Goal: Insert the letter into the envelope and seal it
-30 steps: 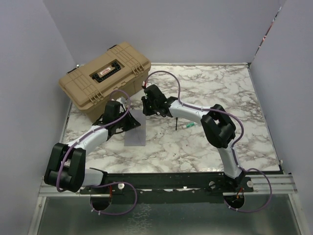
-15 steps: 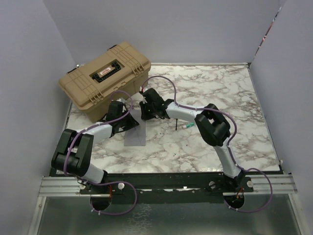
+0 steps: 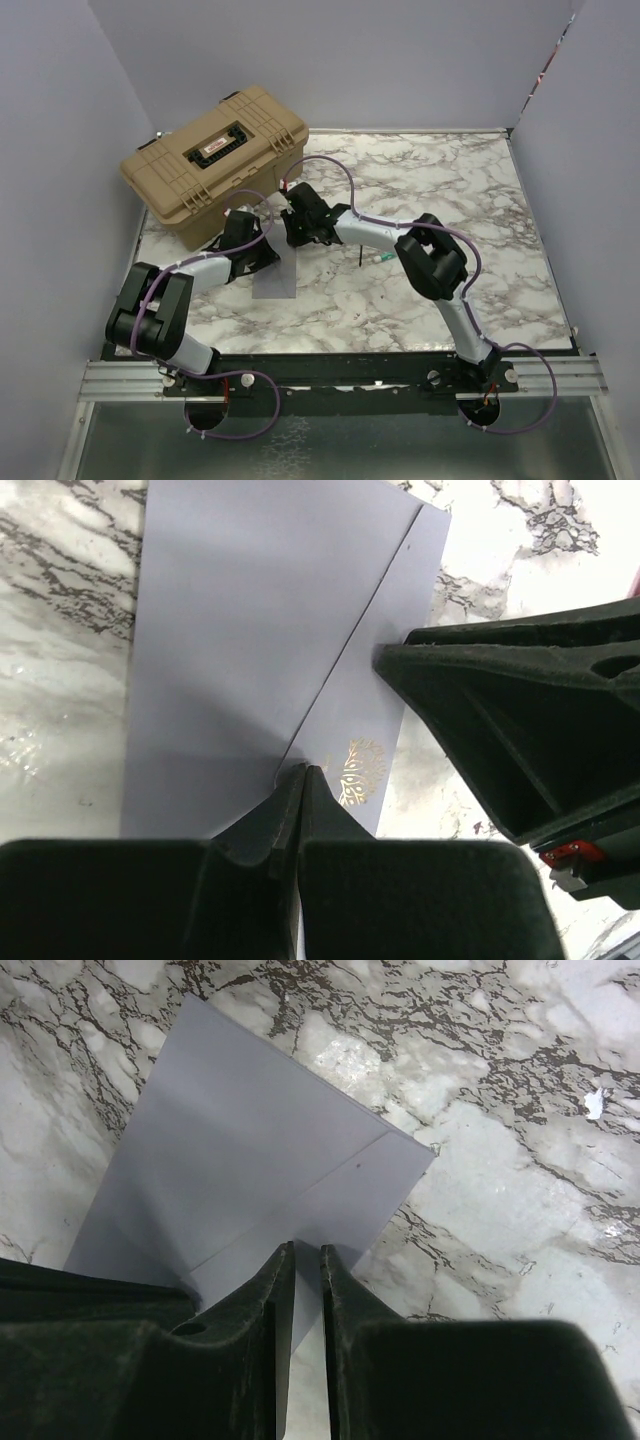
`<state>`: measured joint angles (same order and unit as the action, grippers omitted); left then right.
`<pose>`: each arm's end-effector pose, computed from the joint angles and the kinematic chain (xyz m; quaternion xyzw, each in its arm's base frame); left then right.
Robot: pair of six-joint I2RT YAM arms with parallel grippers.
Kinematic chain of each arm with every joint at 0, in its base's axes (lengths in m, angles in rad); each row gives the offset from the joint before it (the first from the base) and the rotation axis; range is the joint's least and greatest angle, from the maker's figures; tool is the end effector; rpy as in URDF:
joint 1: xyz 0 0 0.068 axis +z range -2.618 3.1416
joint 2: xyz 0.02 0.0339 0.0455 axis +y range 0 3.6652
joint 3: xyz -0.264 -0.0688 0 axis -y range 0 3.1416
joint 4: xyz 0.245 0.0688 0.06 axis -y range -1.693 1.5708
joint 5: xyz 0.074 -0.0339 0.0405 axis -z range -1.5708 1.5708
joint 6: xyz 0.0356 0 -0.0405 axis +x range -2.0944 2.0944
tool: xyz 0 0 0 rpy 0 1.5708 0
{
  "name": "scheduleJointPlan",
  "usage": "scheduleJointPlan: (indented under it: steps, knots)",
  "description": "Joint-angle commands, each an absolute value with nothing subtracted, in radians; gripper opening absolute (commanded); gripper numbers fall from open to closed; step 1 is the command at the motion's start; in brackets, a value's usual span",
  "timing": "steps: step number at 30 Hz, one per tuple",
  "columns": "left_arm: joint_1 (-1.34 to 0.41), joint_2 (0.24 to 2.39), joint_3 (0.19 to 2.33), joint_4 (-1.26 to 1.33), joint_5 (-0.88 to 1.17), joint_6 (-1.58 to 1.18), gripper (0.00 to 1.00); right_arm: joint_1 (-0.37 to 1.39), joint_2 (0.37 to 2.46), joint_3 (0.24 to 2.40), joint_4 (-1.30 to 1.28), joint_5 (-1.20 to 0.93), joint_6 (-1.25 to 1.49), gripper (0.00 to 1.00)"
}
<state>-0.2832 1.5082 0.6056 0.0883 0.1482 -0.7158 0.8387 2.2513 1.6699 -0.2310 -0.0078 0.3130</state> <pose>0.2648 -0.0825 0.1424 -0.1722 0.9110 -0.2368 0.2903 0.3335 0.3715 0.1547 -0.2428 0.8967 0.2046 0.3085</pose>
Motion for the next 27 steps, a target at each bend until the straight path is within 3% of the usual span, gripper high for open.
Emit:
scheduleJointPlan:
  steps: [1, 8, 13, 27]
  knots:
    - [-0.285, 1.496, 0.550, -0.067, 0.039, -0.680, 0.00, 0.845, 2.306, 1.653, -0.340, 0.050, 0.305, 0.20]
    - [-0.285, 1.468, 0.530, -0.109, -0.070, -0.742, 0.00, 0.844, 2.310, 1.649, -0.350, 0.060, 0.305, 0.20]
    - [-0.285, 1.486, 0.550, -0.089, -0.017, -0.744, 0.00, 0.846, 2.302, 1.667, -0.363, 0.060, 0.292, 0.20]
    - [-0.284, 1.216, 0.524, -0.099, -0.092, -0.810, 0.00, 0.903, 2.250, 1.866, -0.529, 0.069, 0.278, 0.23]
